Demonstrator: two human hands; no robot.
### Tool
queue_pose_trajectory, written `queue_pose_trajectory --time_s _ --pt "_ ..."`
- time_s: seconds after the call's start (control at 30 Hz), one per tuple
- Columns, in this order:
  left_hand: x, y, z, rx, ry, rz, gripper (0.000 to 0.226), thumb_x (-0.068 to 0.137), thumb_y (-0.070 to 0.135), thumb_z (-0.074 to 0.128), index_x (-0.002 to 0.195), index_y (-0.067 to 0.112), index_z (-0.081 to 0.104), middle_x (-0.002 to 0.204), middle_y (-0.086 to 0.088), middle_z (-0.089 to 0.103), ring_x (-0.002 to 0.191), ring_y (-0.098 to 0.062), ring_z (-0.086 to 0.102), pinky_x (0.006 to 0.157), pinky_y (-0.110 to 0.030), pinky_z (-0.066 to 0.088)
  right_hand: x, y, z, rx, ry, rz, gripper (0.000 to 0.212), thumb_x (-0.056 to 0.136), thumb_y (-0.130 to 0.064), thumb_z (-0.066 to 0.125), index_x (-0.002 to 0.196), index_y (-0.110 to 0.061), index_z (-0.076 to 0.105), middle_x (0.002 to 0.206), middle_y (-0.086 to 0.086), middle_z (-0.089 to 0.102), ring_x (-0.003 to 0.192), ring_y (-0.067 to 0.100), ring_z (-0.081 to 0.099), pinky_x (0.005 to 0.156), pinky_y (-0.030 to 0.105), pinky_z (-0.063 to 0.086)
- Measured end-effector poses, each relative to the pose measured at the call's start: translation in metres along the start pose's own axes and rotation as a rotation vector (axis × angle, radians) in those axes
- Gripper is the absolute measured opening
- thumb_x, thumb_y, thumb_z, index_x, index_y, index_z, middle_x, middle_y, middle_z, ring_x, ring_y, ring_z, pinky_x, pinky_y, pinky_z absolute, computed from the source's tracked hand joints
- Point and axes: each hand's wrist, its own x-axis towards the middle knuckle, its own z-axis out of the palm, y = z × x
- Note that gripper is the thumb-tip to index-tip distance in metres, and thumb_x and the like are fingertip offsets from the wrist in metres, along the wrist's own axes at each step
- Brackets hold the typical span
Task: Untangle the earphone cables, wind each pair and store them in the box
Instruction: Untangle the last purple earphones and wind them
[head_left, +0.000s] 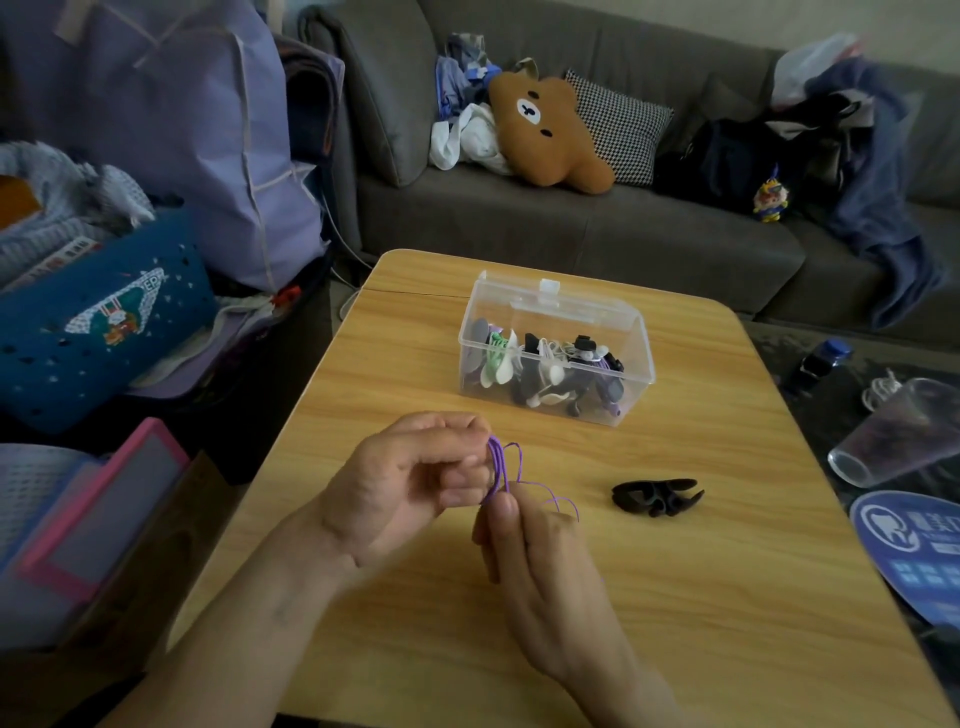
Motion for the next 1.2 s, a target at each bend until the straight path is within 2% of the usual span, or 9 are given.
queue_pose_trajectory --time_s 0.13,0.23,0.43,0.53,0.63,0.73,0.83,1.0,1.2 --pt "0.002 -0.005 0.001 -0.227 -0.026 0.075 0.028 0.069 0.020 0.081 0.076 0.004 0.059 0.069 -0.008 0.043 0.061 -0.018 0.044 0.059 -0.025 0.043 0.001 -0.002 0.004 0.081 0.039 0.012 0.045 0.106 -0.044 0.027 0.079 -0.025 0.057 0.070 -0.010 0.063 0.067 0.014 0.061 0.066 0.030 0.047" --pt "0.004 -0.004 0.000 -0.273 0.012 0.099 0.021 0.077 0.024 0.074 0.075 0.010 0.059 0.069 -0.004 0.049 0.061 -0.017 0.046 0.063 -0.027 0.040 0.004 0.006 0.002 0.013 0.116 0.028 0.046 0.106 -0.041 0.030 0.075 -0.027 0.061 0.077 -0.011 0.066 0.076 0.012 0.062 0.080 0.039 0.047" --pt "0.004 0.005 -0.004 -0.420 0.197 0.220 0.023 0.078 0.032 0.050 0.083 0.011 0.057 0.079 -0.005 0.051 0.069 -0.019 0.050 0.070 -0.032 0.033 0.005 0.004 -0.003 0.211 0.084 0.179 0.043 0.097 -0.063 0.036 0.081 -0.030 0.058 0.053 -0.007 0.059 0.048 0.009 0.052 0.052 0.035 0.043" --pt "0.004 0.002 -0.009 -0.306 0.218 0.242 0.046 0.077 0.035 0.044 0.108 0.006 0.060 0.105 -0.012 0.063 0.101 -0.029 0.064 0.087 -0.039 0.035 0.004 0.000 -0.003 0.151 0.012 0.146 0.033 0.102 -0.051 0.038 0.091 -0.031 0.062 0.054 -0.012 0.051 0.052 0.005 0.046 0.056 0.025 0.037" --pt "0.007 -0.005 -0.005 0.131 0.237 0.274 0.056 0.077 0.033 0.049 0.125 0.004 0.058 0.124 -0.013 0.067 0.122 -0.029 0.060 0.093 -0.036 0.038 0.002 -0.006 -0.006 0.053 -0.158 0.153 0.024 0.103 -0.042 0.040 0.098 -0.031 0.062 0.064 -0.015 0.058 0.063 0.006 0.054 0.061 0.023 0.041" --pt "0.006 -0.021 0.000 0.864 0.283 0.277 0.038 0.086 0.037 0.061 0.122 0.023 0.058 0.118 0.011 0.066 0.119 -0.006 0.056 0.098 -0.017 0.039 0.003 -0.012 -0.015 0.028 -0.222 0.119 0.020 0.105 -0.037 0.041 0.094 -0.032 0.057 0.073 -0.014 0.063 0.068 0.008 0.057 0.064 0.024 0.042" --pt "0.004 -0.025 0.002 1.405 0.212 0.231 0.017 0.100 0.041 0.049 0.096 0.028 0.060 0.092 0.016 0.063 0.099 -0.003 0.052 0.091 -0.017 0.030 0.007 -0.011 -0.029 0.044 -0.222 0.112 0.022 0.103 -0.027 0.050 0.083 -0.031 0.058 0.063 -0.019 0.058 0.056 0.006 0.049 0.056 0.017 0.034" --pt "0.005 -0.024 0.003 1.394 0.218 0.097 0.065 0.100 0.048 0.044 0.049 0.008 0.047 0.042 -0.004 0.039 0.040 -0.019 0.037 0.044 -0.028 0.027 0.015 0.004 -0.046 0.081 -0.219 0.182 0.016 0.093 -0.039 0.065 0.081 -0.030 0.072 0.066 -0.016 0.067 0.059 -0.001 0.055 0.059 0.020 0.042" --pt "0.008 -0.014 0.005 1.049 0.367 0.055 0.058 0.100 0.042 0.050 0.046 0.020 0.043 0.045 0.006 0.035 0.044 -0.012 0.033 0.050 -0.030 0.028 0.015 0.014 -0.048 0.102 -0.129 0.183 0.040 0.090 -0.059 0.051 0.085 -0.026 0.074 0.052 -0.013 0.044 0.050 0.003 0.040 0.049 0.026 0.038"
